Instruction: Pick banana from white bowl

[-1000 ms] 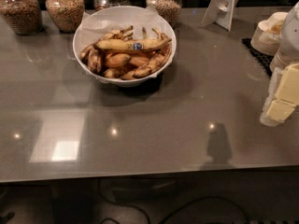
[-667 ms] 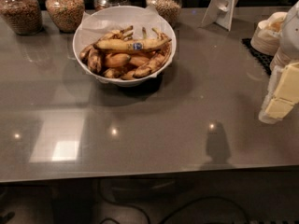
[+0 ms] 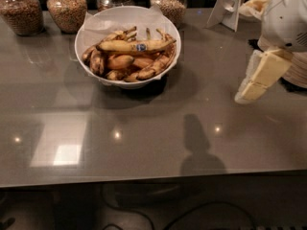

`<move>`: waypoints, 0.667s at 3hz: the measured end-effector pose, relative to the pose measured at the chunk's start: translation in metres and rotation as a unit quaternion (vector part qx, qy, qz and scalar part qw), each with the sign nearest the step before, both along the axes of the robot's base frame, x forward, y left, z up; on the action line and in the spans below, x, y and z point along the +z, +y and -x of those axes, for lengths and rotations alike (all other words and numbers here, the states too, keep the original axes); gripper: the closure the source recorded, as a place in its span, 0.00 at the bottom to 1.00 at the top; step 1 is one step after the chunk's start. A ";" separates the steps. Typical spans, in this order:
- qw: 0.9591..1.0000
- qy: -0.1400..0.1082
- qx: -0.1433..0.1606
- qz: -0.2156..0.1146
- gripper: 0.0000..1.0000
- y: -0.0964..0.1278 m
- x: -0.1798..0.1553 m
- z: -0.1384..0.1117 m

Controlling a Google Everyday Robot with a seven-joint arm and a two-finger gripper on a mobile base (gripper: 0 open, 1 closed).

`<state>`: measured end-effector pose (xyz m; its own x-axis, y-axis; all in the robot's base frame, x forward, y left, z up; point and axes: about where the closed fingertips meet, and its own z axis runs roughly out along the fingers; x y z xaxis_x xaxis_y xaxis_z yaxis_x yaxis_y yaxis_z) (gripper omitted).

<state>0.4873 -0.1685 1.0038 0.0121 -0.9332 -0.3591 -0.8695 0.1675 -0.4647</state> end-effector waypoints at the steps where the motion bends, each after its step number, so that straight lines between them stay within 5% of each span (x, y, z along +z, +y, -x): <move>1: 0.996 -0.055 0.040 -0.054 0.00 0.039 0.022 -0.030; 2: 0.996 -0.055 0.040 -0.054 0.00 0.039 0.022 -0.030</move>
Offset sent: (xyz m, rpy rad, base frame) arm 0.0252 0.0331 0.0173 0.0884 -0.0890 0.0704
